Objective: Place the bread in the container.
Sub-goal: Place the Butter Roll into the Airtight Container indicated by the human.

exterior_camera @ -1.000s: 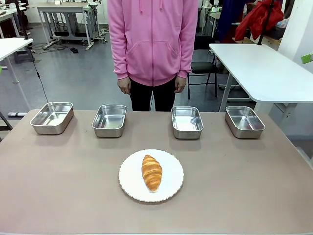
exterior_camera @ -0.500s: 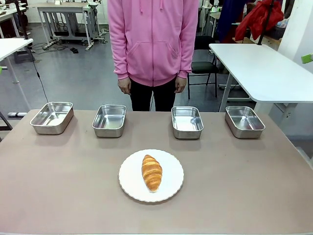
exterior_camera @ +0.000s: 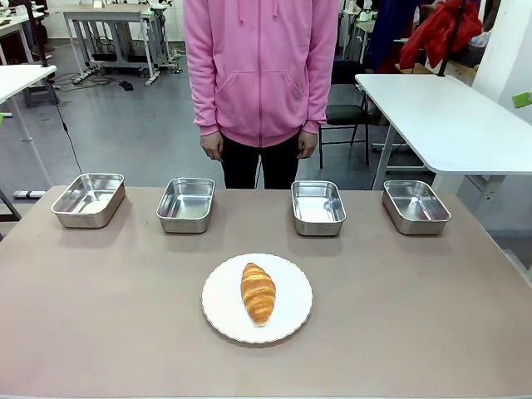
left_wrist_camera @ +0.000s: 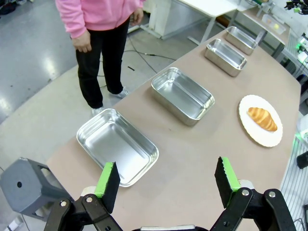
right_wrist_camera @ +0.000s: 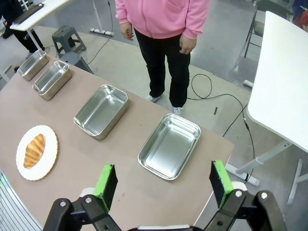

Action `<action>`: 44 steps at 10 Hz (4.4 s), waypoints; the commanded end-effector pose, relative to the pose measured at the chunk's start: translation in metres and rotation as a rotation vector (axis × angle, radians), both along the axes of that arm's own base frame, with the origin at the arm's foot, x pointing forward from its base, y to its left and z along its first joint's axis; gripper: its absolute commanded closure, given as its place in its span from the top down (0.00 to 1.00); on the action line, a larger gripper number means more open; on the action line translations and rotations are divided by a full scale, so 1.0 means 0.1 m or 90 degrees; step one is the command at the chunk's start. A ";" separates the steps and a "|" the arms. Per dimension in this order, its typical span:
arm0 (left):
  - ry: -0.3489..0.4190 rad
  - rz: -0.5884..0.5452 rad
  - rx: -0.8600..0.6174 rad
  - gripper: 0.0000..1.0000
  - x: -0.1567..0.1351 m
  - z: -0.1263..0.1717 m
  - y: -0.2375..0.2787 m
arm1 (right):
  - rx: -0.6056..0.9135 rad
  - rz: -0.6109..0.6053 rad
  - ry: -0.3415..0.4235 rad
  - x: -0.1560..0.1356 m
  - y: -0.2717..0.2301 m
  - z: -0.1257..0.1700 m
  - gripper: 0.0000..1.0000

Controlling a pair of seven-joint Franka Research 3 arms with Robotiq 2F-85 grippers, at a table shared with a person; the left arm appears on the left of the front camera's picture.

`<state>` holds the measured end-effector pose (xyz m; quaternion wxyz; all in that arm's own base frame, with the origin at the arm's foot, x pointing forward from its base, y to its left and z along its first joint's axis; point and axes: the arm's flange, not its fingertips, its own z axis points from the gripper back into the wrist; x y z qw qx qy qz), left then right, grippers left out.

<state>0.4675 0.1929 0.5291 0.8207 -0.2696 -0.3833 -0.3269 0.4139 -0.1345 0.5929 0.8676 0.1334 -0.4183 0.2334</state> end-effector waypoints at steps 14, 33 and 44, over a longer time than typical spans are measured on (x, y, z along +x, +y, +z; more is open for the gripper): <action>-0.005 -0.006 0.005 1.00 -0.01 -0.01 0.01 | 0.006 0.010 -0.009 0.01 -0.01 -0.01 1.00; -0.005 -0.006 0.005 1.00 -0.01 -0.01 0.01 | 0.006 0.010 -0.009 0.01 -0.01 -0.01 1.00; -0.005 -0.006 0.005 1.00 -0.01 -0.01 0.01 | 0.006 0.010 -0.009 0.01 -0.01 -0.01 1.00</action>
